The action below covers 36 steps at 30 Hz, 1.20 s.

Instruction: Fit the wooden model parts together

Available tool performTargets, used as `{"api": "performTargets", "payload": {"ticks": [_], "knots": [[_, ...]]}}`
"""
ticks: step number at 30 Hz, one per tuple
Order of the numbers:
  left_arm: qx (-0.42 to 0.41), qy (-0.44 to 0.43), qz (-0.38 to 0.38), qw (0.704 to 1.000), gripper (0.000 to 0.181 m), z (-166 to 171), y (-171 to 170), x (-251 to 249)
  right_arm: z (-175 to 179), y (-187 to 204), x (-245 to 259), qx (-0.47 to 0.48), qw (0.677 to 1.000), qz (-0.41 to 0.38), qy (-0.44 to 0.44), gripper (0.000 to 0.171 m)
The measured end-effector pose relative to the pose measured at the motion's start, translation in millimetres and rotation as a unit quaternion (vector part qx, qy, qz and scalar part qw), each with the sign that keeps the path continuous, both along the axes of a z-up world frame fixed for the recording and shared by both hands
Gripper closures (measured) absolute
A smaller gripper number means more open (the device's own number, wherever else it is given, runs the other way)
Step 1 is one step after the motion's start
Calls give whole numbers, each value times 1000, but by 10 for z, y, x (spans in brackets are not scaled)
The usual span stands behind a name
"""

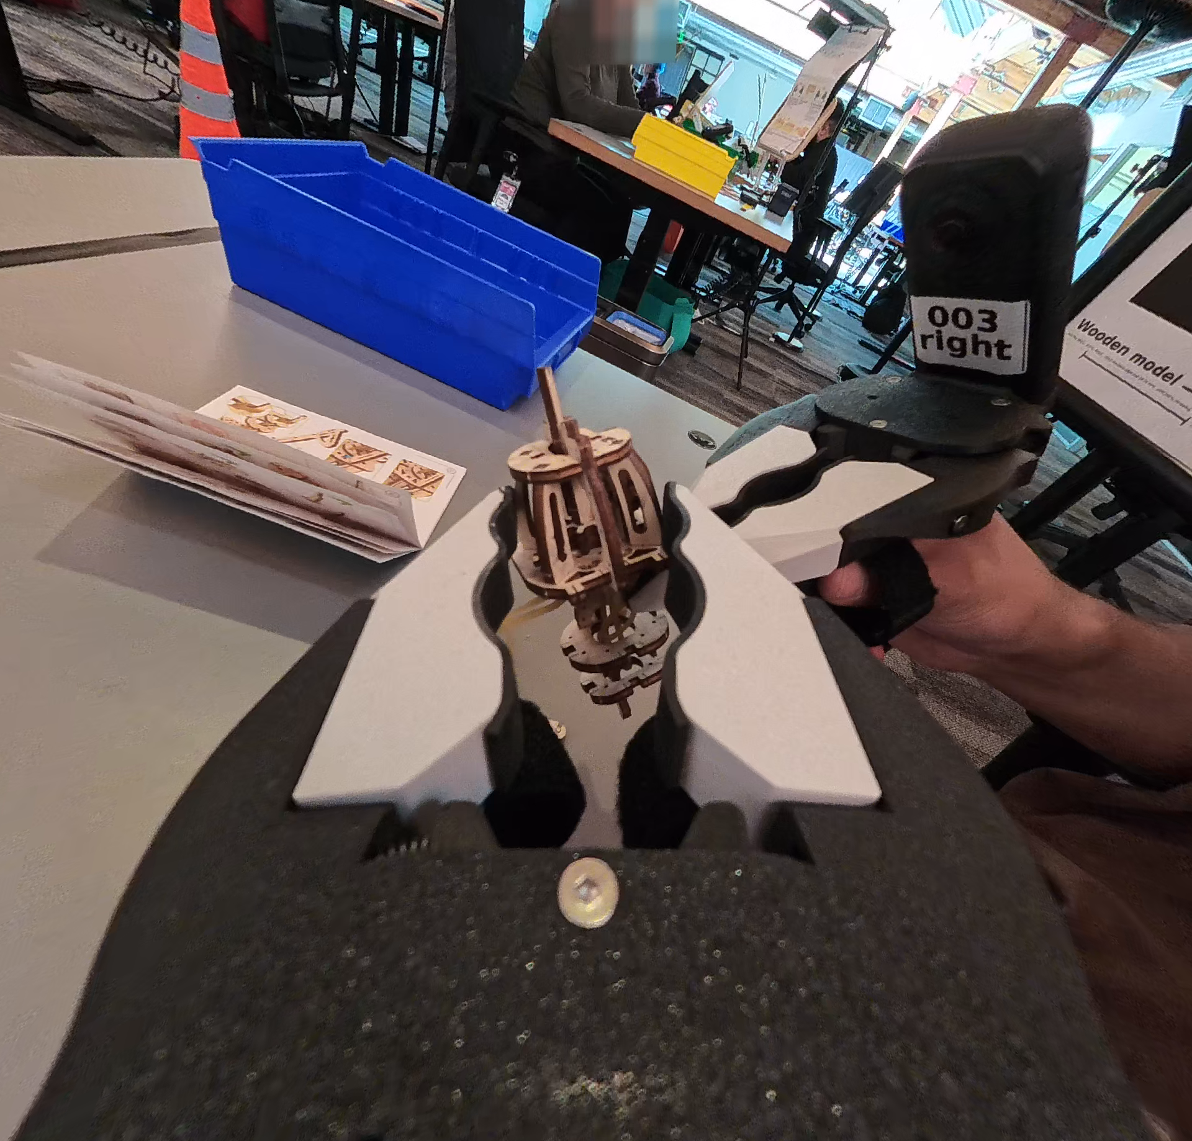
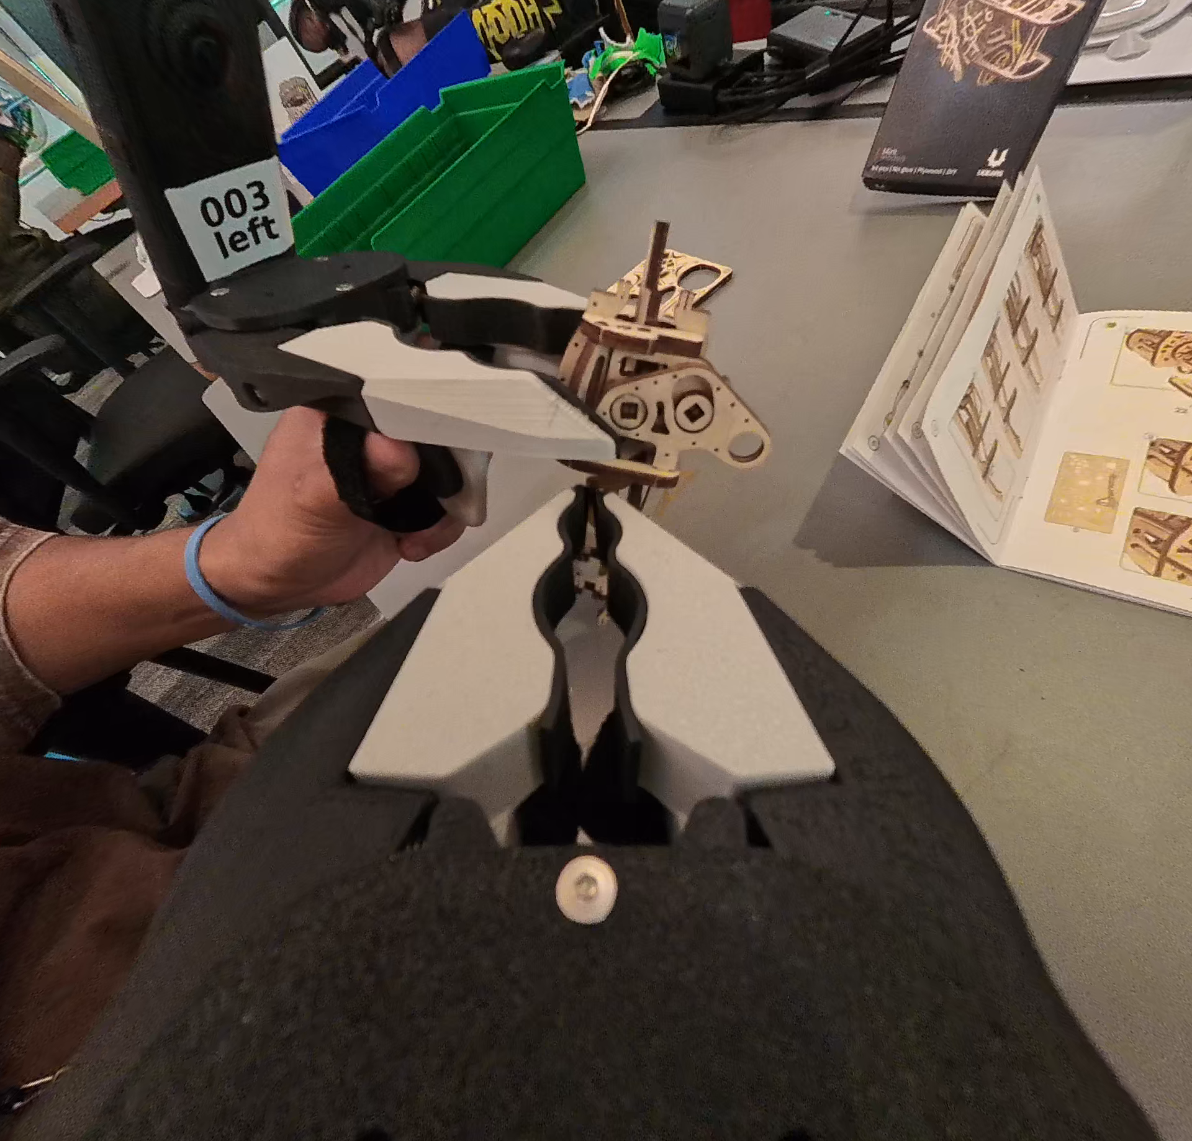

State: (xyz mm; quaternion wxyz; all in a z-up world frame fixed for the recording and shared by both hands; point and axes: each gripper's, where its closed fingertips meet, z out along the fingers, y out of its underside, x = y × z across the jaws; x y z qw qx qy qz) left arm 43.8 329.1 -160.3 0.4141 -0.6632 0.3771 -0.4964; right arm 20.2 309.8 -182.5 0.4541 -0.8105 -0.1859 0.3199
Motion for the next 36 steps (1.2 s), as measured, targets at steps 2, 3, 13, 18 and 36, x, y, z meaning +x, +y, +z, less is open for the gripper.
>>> {"api": "performTargets", "payload": {"ticks": [2,3,13,18,36], "knots": [[1,0,2,1000,138,3,8,-9,-2,-7,3,-3,1000,1,-2,170],[1,0,1,1000,138,2,8,-10,2,-8,7,-4,1000,1,-3,170],[6,2,-3,1000,138,3,-28,18,-69,-27,-8,-18,999,4,-27,170],[6,1,-2,1000,138,4,-23,17,-92,-29,8,-16,998,-3,-63,171],[2,-3,2,1000,138,13,2,-11,-13,-48,22,-27,999,6,-35,161]]}}
